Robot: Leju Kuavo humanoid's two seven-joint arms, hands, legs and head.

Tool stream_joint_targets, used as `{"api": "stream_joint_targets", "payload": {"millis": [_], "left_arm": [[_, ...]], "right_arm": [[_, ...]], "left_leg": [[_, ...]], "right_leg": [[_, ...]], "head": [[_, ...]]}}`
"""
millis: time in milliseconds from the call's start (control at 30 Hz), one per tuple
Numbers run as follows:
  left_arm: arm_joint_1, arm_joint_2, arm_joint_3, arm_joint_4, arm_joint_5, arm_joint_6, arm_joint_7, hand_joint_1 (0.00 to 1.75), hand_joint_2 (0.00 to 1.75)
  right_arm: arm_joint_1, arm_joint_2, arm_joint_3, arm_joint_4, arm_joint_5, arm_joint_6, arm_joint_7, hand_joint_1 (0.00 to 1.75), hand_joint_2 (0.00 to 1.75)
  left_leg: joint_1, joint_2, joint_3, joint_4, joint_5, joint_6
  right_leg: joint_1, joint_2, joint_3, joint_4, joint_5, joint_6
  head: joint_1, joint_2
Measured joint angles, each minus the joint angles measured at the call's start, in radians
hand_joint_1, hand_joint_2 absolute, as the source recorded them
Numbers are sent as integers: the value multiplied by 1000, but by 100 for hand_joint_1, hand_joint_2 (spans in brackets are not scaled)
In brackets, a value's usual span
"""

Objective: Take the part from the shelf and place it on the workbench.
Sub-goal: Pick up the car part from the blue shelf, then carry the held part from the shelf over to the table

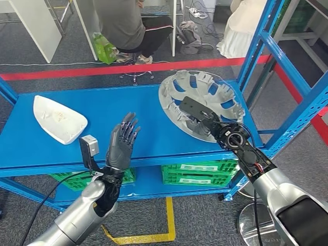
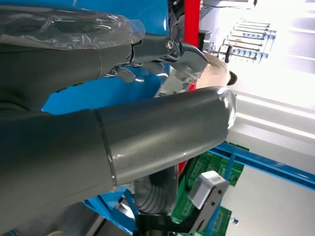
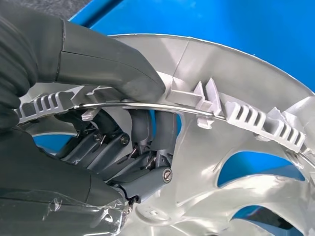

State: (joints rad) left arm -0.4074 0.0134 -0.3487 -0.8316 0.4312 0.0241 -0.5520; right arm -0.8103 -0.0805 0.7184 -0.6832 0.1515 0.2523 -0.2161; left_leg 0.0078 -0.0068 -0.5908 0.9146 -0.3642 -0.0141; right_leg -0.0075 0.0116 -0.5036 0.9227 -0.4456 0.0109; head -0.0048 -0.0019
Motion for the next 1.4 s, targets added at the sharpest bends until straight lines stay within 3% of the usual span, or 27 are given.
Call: {"api": "stream_joint_targets", "payload": {"millis": [1400], "left_arm": [[22, 12, 0, -19, 3, 37, 9, 0, 0]], "right_arm": [[-99, 22, -61, -48, -131, -48, -75, 175, 175]], "left_leg": [[0, -2, -5, 0, 0, 0]], "right_leg": [[0, -2, -5, 2, 0, 0]], "head": [[0, 0]]}}
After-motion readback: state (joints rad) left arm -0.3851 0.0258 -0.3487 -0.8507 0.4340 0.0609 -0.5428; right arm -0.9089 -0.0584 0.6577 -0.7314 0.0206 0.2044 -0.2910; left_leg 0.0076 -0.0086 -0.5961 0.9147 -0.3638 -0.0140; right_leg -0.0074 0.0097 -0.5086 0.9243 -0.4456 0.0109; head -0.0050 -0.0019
